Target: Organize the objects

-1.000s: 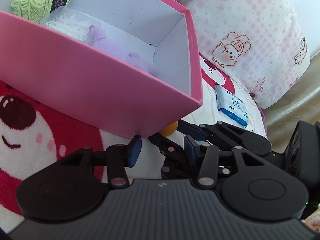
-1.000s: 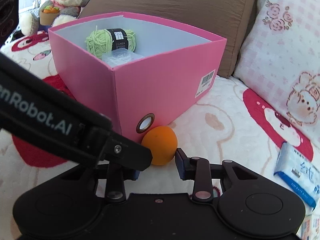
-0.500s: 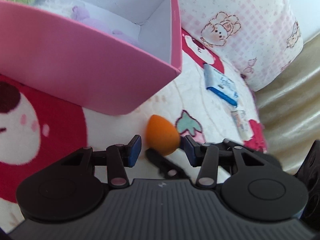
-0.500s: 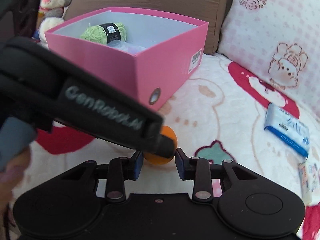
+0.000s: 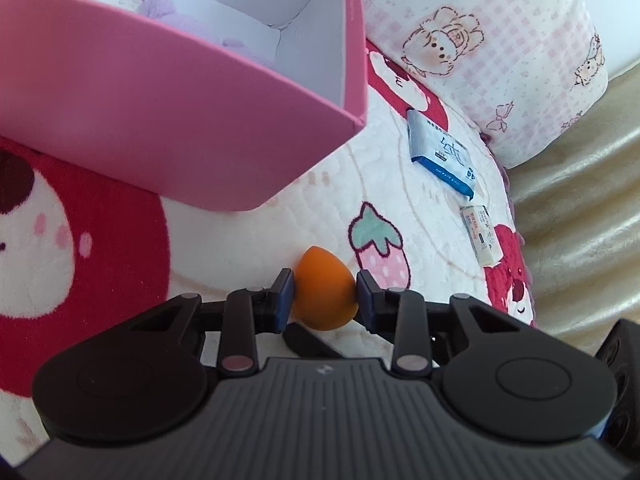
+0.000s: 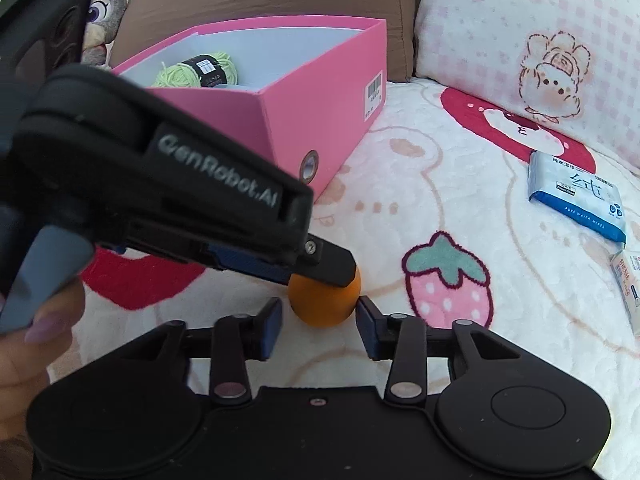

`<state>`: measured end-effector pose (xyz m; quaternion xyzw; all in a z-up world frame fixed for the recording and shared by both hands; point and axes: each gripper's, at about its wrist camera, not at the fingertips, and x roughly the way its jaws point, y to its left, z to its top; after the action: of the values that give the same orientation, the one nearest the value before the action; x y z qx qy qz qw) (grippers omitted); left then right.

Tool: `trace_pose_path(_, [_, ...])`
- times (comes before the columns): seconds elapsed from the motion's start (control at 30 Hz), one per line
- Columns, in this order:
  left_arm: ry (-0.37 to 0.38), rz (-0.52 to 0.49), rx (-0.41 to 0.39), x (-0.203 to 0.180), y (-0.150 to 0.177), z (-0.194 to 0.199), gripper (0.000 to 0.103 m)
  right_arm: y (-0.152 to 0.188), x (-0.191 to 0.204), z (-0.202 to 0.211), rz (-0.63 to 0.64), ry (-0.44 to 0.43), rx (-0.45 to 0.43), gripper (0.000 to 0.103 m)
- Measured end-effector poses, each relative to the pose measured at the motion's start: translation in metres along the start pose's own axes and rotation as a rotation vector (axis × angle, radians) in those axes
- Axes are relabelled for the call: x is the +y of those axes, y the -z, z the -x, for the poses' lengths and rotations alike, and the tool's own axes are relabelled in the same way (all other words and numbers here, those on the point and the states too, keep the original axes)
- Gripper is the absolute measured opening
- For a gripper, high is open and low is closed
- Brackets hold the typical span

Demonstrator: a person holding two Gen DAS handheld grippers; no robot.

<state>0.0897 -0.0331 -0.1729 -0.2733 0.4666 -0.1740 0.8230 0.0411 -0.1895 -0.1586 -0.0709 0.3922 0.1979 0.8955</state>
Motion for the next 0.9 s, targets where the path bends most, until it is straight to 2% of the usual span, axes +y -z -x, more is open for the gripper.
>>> trace_pose_path(0.13, [-0.011, 0.015, 0.026, 0.003, 0.002, -0.001, 0.032, -0.001, 0.004, -0.002, -0.001, 0.016, 0.006, 0.055])
trace_pose_path(0.2, [-0.005, 0.039, 0.034, 0.004, 0.002, 0.0, 0.032, -0.002, 0.001, -0.003, -0.025, 0.014, 0.006, 0.066])
trace_pose_path(0.27, [-0.007, 0.027, 0.03, 0.002, 0.001, 0.001, 0.032, -0.003, -0.001, -0.001, -0.06, 0.003, -0.004, 0.07])
trace_pose_path(0.53, [0.0, 0.045, 0.033, 0.005, 0.002, -0.001, 0.032, 0.0, -0.005, -0.003, -0.103, -0.03, 0.003, 0.073])
trace_pose_path(0.6, [-0.001, 0.046, 0.038, 0.005, 0.002, -0.001, 0.032, 0.0, -0.006, -0.004, -0.106, -0.029, -0.002, 0.07])
trace_pose_path(0.7, [-0.006, 0.028, 0.047, 0.002, 0.002, 0.0, 0.032, 0.001, -0.007, -0.004, -0.114, -0.039, -0.005, 0.055])
trace_pose_path(0.8, [-0.009, 0.02, 0.043, 0.0, 0.002, 0.002, 0.032, 0.001, -0.007, -0.001, -0.1, -0.029, -0.014, 0.049])
trace_pose_path(0.9, [-0.021, -0.003, 0.044, -0.004, 0.002, 0.005, 0.032, 0.001, -0.005, 0.001, -0.09, -0.029, -0.019, 0.048])
